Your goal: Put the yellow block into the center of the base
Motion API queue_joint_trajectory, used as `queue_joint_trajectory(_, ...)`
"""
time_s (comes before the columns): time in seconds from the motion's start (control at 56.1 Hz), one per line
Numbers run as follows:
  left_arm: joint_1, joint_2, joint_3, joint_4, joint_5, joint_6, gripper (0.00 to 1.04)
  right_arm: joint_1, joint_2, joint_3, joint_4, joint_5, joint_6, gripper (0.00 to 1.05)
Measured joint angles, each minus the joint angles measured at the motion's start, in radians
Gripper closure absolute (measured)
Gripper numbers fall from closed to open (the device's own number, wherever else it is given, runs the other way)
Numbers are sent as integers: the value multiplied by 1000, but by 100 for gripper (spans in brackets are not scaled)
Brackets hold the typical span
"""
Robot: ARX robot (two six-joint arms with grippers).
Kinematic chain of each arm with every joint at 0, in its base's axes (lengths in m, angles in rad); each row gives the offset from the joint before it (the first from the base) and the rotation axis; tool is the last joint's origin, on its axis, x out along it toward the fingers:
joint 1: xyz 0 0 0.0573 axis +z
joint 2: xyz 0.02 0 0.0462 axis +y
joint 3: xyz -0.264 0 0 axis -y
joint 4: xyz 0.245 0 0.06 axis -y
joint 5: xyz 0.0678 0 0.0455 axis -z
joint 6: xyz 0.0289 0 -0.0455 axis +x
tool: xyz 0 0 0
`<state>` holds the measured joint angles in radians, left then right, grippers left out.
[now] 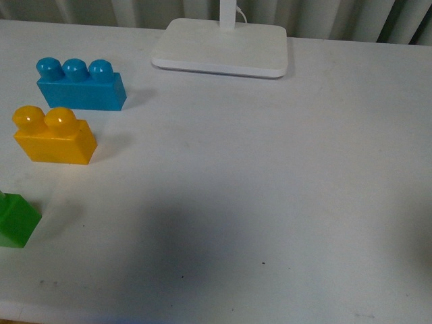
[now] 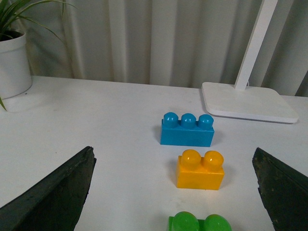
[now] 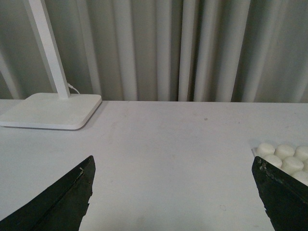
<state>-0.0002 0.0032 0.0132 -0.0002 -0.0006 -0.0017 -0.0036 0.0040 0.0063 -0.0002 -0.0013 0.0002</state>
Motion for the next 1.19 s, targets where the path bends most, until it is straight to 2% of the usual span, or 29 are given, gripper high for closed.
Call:
queue_joint_trajectory(1.034, 0, 0, 0, 0, 0, 0, 6, 0, 0, 0, 0, 1, 0, 9)
queue_joint_trajectory(1.105, 0, 0, 0, 0, 0, 0, 6, 13, 35, 13, -39, 62, -38, 9)
queue_joint_trajectory(1.158, 0, 0, 0, 0, 0, 0, 6, -6, 96, 25, -31, 53, -49, 9)
queue_joint_trajectory(1.194, 0, 0, 0, 0, 1, 0, 6, -51, 176, 51, -19, 9, -56, 9)
